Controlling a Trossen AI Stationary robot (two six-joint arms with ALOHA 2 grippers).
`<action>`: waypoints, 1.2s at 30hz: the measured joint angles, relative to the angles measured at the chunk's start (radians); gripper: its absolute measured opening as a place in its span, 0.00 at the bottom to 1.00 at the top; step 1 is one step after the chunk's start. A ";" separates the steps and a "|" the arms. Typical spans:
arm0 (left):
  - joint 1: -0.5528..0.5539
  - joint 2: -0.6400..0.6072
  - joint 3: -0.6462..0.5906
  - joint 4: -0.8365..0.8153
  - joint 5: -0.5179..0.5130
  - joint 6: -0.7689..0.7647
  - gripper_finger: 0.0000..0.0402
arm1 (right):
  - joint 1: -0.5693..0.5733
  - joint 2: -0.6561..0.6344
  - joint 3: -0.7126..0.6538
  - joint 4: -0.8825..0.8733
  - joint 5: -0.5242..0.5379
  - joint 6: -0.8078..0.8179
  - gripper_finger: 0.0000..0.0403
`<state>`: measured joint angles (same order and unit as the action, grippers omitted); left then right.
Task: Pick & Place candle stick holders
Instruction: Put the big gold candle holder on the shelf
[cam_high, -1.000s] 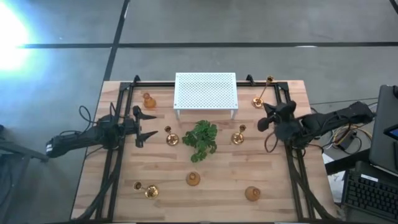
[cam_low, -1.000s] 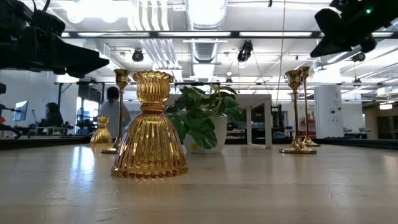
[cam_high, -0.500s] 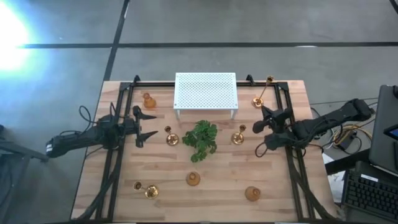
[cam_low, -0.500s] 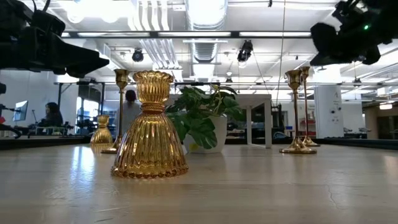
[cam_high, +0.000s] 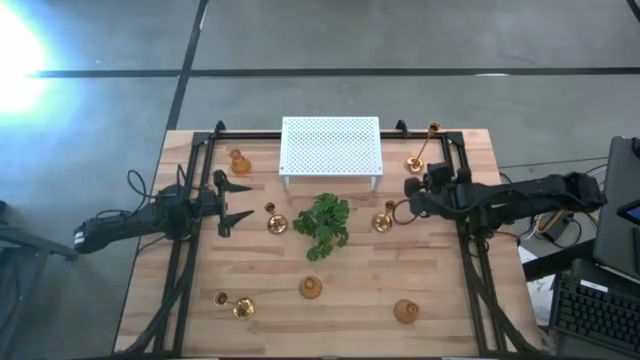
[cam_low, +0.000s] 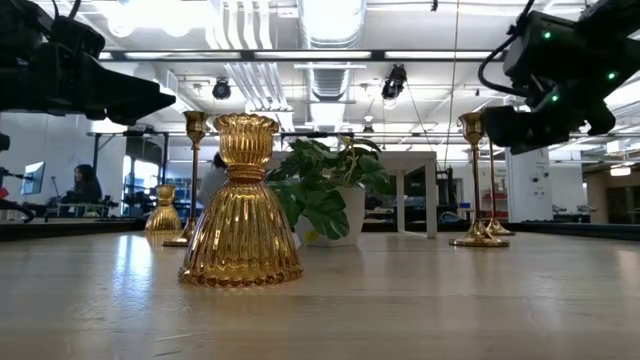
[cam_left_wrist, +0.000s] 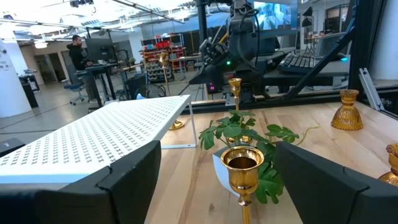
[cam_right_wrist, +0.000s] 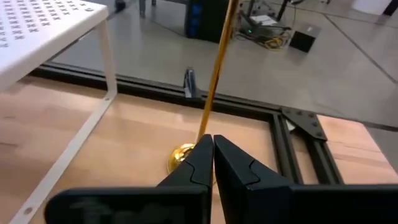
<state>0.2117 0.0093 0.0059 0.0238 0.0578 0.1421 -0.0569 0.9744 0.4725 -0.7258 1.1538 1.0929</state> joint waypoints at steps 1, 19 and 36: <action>0.000 0.000 0.000 0.000 0.000 0.000 0.79 | -0.004 -0.006 0.000 0.000 0.000 -0.007 0.02; 0.000 0.000 0.000 -0.001 0.000 0.000 0.79 | -0.017 -0.287 0.009 0.006 -0.068 -0.305 0.35; 0.000 0.000 0.000 -0.001 0.000 0.000 0.79 | -0.317 -0.335 -0.020 0.299 -0.360 -0.725 0.52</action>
<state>0.2119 0.0090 0.0059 0.0227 0.0582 0.1421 -0.3744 0.6391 0.4527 -0.4266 0.7938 0.3676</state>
